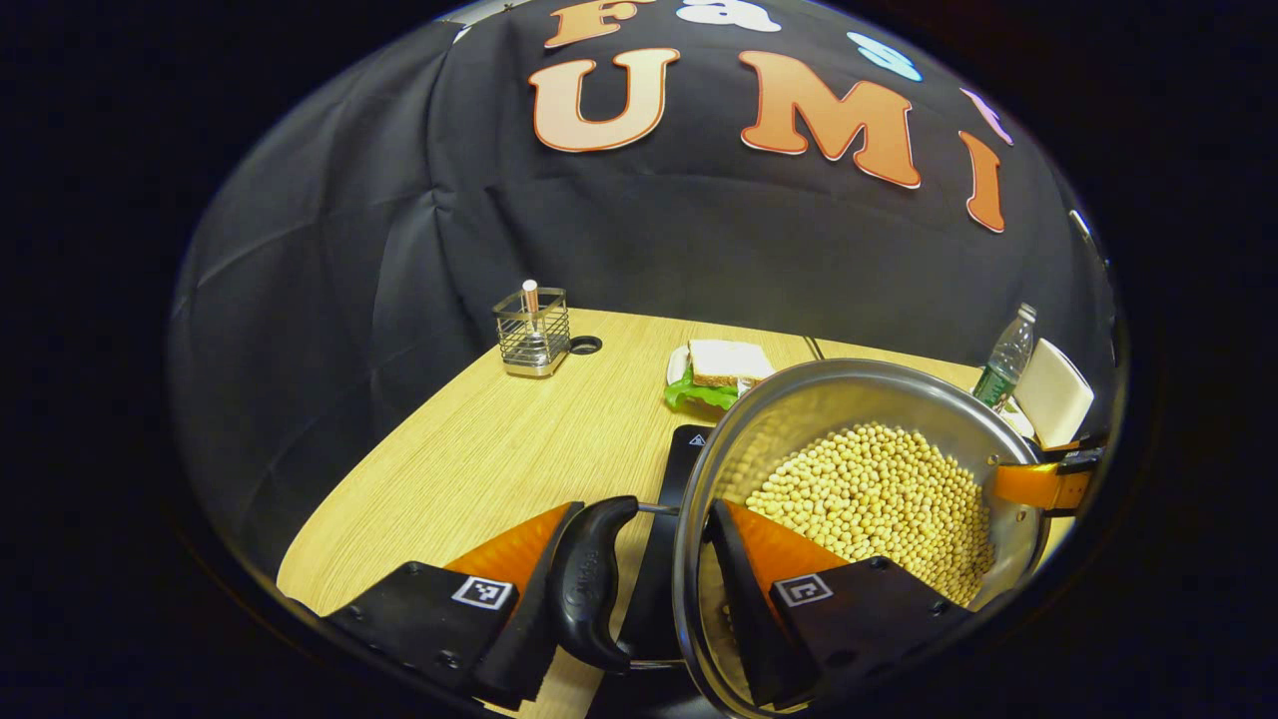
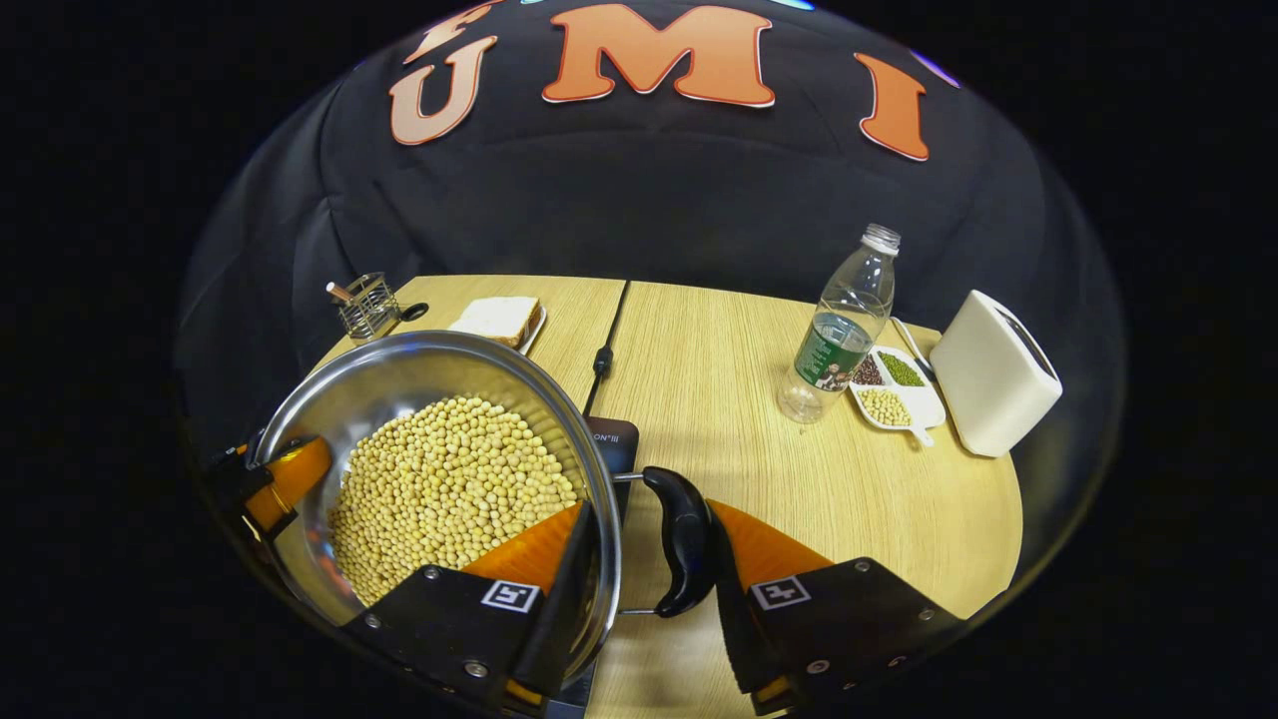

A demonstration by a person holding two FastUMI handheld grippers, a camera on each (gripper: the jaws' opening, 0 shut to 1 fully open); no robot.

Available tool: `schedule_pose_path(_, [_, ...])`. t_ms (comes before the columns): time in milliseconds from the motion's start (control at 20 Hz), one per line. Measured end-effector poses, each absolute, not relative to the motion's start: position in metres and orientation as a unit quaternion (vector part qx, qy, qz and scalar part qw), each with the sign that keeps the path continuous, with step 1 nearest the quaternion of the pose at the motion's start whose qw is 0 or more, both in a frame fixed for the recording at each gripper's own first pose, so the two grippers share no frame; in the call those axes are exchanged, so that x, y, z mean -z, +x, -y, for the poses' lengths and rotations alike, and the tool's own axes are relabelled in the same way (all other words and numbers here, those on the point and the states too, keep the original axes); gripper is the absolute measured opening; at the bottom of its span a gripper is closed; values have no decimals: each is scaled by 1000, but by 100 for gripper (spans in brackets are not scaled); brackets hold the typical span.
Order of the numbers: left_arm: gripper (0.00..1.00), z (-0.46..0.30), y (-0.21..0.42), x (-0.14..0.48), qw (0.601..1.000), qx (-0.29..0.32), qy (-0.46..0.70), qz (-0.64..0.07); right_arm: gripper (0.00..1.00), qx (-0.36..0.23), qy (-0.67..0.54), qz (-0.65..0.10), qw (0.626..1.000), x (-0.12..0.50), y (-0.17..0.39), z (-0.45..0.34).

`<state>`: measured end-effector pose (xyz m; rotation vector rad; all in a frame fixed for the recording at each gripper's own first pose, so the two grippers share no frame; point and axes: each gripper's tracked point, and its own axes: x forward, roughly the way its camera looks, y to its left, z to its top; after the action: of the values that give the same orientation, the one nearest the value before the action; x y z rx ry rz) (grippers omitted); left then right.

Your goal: First push the handle of the pot to place it horizontally, then grasp the pot with both hands and set it on the induction cooktop.

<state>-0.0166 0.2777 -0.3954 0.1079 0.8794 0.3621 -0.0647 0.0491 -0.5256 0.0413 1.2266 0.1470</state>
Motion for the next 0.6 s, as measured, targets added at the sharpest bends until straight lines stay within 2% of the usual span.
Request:
schedule_pose_path(50, [84,-279,-18,397,884,-181,58,-426,64,-72,24,-576,814,525,-65,-51])
schedule_pose_path(200, [89,-279,-15,388,880,-197,83,-424,67,-89,51,-559,823,511,-59,-56])
schedule_pose_path(250, [92,-279,-10,379,885,-197,92,-412,71,-93,56,-547,830,506,-56,-55])
schedule_pose_path(300, [89,-278,-5,367,889,-200,104,-400,74,-94,60,-536,837,497,-52,-51])
schedule_pose_path(550, [91,-277,4,310,906,-222,148,-329,76,-77,66,-456,884,438,-36,-16])
schedule_pose_path(600, [87,-273,6,295,911,-221,153,-313,77,-74,66,-438,893,425,-32,-8])
